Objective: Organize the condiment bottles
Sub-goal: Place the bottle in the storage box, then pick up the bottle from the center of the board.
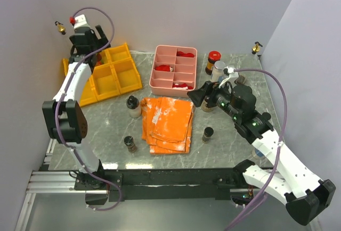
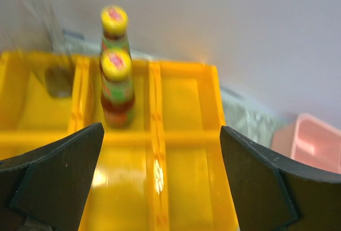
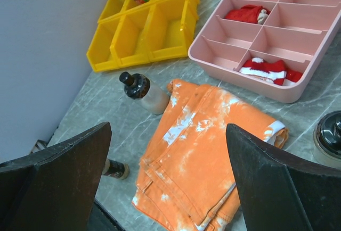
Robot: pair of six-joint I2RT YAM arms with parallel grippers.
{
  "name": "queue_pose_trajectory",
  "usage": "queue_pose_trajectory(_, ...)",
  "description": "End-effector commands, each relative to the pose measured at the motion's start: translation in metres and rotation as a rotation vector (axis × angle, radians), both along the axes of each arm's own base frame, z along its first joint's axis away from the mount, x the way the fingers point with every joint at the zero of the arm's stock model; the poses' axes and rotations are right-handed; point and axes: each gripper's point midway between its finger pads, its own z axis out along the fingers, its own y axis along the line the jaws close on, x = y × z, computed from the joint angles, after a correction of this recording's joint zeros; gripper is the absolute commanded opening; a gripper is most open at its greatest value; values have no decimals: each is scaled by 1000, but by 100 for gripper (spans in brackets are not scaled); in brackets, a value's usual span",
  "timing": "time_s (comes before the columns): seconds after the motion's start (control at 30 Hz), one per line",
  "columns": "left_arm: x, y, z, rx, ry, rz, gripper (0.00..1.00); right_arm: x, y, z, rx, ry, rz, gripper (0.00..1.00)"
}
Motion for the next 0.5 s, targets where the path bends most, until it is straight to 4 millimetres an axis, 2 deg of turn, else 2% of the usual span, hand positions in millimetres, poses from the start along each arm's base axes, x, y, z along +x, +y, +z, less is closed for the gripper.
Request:
queue_pose_trajectory(0.0, -54, -23, 19, 12, 48, 77, 96, -7, 0, 11, 25, -42, 17, 96)
queue_pose_trajectory(0.03, -63, -35, 8, 22, 81, 64, 96, -8, 0, 13, 30, -44, 21, 96)
queue_pose_trajectory(0.1, -83, -45, 13, 20, 91, 47, 96, -11, 2, 12, 38, -40, 38, 96)
queue_pose_trajectory(0.13, -92, -58, 3, 6, 114, 16, 96, -12, 4, 13, 46, -42, 45, 96)
queue_pose_trajectory(0.17, -100, -65, 2, -1, 119, -6, 96, -13, 5, 11, 48, -39, 56, 96)
queue_pose_trajectory(0.2, -112, -70, 11, -8, 99, -27, 97, -12, 6, 9, 47, -33, 57, 96)
queue_pose_trajectory(0.23, -122, -82, -2, -22, 127, -58, 97, -12, 6, 10, 49, -34, 58, 96)
queue_pose_trajectory(0.27, -129, -88, -6, -35, 134, -78, 97, -11, 6, 8, 46, -31, 57, 96)
queue_pose_trajectory(0.3, -140, -94, 0, -55, 122, -102, 96, -11, 6, 7, 43, -25, 55, 96)
queue_pose_trajectory(0.33, -151, -101, -17, -71, 167, -132, 96, -10, 7, 6, 39, -28, 56, 96)
queue_pose_trajectory(0.4, -169, -119, -23, -117, 205, -223, 96, -9, 7, 4, 35, -22, 54, 96)
queue_pose_trajectory(0.43, -181, -125, -37, -111, 258, -266, 97, -10, 7, 3, 32, -22, 55, 96)
queue_pose_trajectory(0.47, -188, -129, -42, -104, 278, -279, 96, -9, 6, 2, 28, -19, 51, 96)
